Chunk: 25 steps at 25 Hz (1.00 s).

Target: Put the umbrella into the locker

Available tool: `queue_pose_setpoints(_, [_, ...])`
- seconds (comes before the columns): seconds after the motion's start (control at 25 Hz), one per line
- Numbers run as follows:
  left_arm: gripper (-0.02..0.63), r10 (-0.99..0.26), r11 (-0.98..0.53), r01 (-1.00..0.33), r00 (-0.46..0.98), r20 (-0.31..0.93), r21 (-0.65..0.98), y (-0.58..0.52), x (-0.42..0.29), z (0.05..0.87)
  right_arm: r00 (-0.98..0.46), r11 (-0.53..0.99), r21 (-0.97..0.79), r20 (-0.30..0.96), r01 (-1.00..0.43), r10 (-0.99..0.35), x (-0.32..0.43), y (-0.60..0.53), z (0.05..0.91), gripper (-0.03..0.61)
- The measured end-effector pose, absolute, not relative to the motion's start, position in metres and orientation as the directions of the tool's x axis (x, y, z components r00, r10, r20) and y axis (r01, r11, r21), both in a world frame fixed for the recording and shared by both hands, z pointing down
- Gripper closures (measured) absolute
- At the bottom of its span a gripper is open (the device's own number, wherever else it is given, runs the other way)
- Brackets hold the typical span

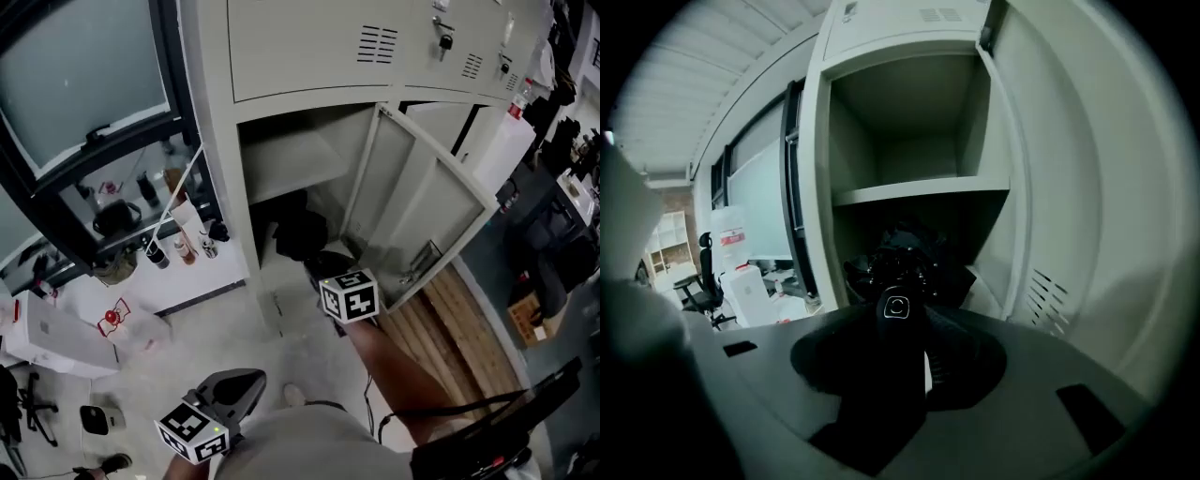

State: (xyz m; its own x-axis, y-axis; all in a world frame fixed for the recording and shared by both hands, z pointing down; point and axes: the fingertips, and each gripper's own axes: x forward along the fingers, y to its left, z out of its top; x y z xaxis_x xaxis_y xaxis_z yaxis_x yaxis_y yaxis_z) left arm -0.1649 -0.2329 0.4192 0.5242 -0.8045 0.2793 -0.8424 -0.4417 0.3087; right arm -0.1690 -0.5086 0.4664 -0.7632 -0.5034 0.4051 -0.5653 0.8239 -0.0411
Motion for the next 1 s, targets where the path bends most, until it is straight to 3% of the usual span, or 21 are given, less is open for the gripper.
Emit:
queue_pose_setpoints(0.48, [0.603, -0.891, -0.242, -0.922, 0.335, 0.305, 0.303, -0.261, -0.217, 0.421, -0.739, 0.825, -0.004, 0.448, -0.565, -0.504, -0.269, -0.621, 0.499, 0.422])
queue_pose_setpoints(1.0, [0.603, -0.905, -0.175, -0.932, 0.279, 0.321, 0.317, -0.260, -0.241, 0.427, -0.693, 0.814, 0.005, 0.522, -0.581, -0.498, -0.284, -0.645, 0.532, 0.422])
